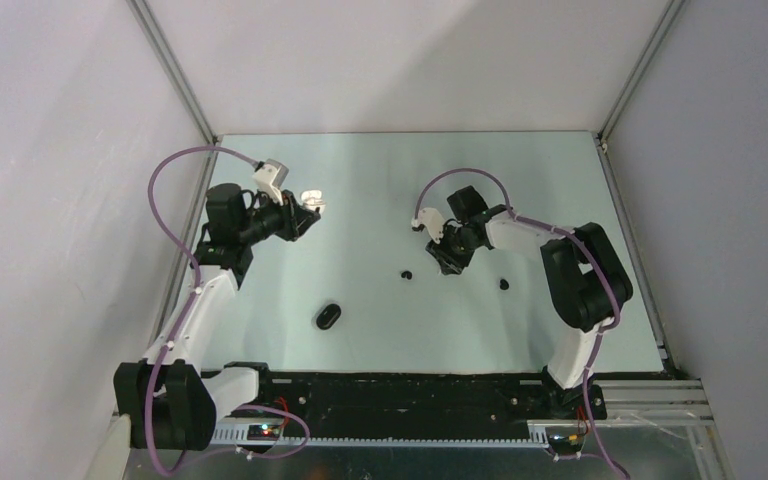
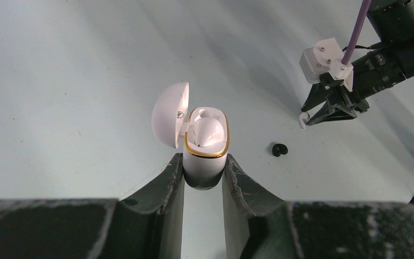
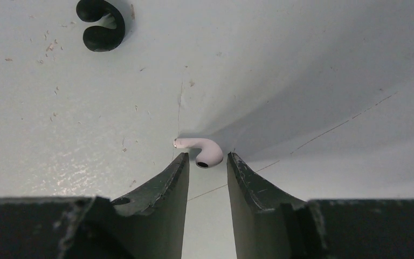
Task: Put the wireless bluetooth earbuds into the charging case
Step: Pick up the earbud from the center of the board.
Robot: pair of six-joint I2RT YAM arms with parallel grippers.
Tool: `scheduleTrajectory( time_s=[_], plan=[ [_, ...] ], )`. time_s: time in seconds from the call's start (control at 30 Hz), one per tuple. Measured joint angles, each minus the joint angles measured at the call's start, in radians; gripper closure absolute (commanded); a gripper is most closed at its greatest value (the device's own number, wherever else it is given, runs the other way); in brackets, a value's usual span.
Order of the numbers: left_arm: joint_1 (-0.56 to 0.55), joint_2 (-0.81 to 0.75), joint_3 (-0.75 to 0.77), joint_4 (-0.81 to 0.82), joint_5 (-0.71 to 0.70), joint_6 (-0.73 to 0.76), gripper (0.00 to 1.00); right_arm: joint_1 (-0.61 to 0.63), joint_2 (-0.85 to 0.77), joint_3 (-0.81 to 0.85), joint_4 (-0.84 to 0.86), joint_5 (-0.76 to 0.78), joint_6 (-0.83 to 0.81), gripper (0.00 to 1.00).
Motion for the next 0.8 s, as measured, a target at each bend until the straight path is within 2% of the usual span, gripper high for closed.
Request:
scheduleTrajectory(
  time_s=[0.8],
  plan=[
    [0.0,0.0,-0.019,0.002,-0.002,0.0,1.0,0.023,0.008,0.013,-0.001,0.056,-0.098,0.61]
  ],
)
